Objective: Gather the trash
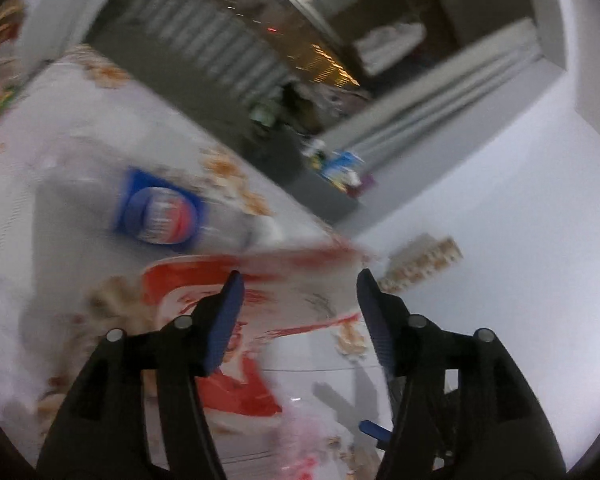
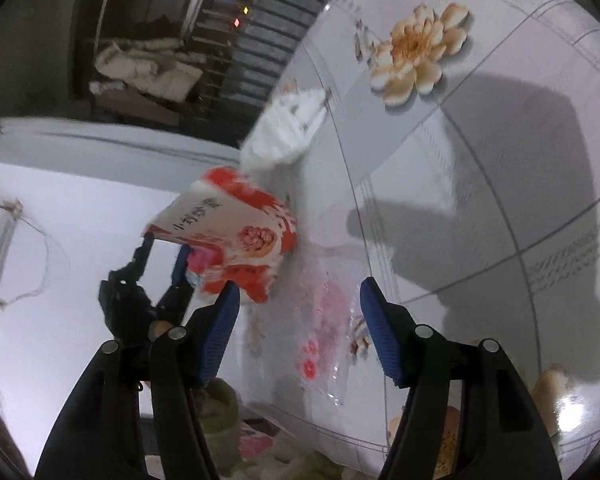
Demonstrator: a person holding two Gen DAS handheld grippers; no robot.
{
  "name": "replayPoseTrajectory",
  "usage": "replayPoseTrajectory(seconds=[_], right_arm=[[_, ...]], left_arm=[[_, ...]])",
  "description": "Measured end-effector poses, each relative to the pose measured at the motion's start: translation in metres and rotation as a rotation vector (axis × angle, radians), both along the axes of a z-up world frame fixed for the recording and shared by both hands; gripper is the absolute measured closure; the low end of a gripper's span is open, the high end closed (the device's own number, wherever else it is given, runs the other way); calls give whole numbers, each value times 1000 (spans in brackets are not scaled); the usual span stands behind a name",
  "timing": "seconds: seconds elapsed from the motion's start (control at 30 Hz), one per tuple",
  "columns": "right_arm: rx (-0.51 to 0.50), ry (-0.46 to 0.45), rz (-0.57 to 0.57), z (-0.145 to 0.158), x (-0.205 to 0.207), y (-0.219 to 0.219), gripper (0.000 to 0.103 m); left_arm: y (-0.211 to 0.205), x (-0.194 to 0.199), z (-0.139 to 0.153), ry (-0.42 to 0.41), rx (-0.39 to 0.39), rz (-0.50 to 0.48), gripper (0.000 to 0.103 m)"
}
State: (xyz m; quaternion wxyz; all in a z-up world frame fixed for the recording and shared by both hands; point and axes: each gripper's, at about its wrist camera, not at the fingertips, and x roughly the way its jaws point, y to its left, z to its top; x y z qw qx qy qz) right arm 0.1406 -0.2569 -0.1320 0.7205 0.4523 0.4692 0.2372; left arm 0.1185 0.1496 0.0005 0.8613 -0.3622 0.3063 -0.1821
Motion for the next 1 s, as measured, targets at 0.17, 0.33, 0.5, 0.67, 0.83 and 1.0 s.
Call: replayPoseTrajectory(seconds=[0.17, 0.33, 0.5, 0.67, 0.83, 1.0], right_arm=[[-76, 34, 52, -6, 5, 19, 41], [-139, 70, 65, -12, 6, 26, 41], [-150, 91, 59, -12, 0, 25, 41], [-128, 99, 52, -14, -10, 22, 40], [-107, 84, 92, -15, -10, 36, 40], [-113, 64, 138, -14, -9, 51, 40]], left_arm=[[11, -32, -6, 7, 61, -43, 44], [-25, -67, -12, 4, 91, -286, 44], [-89, -78, -37, 67, 213, -482, 56], [-112, -69, -61, 141, 289, -499, 75], [-117, -58, -85, 238, 300, -489, 91], [-109, -56, -92, 251, 256, -474, 97]])
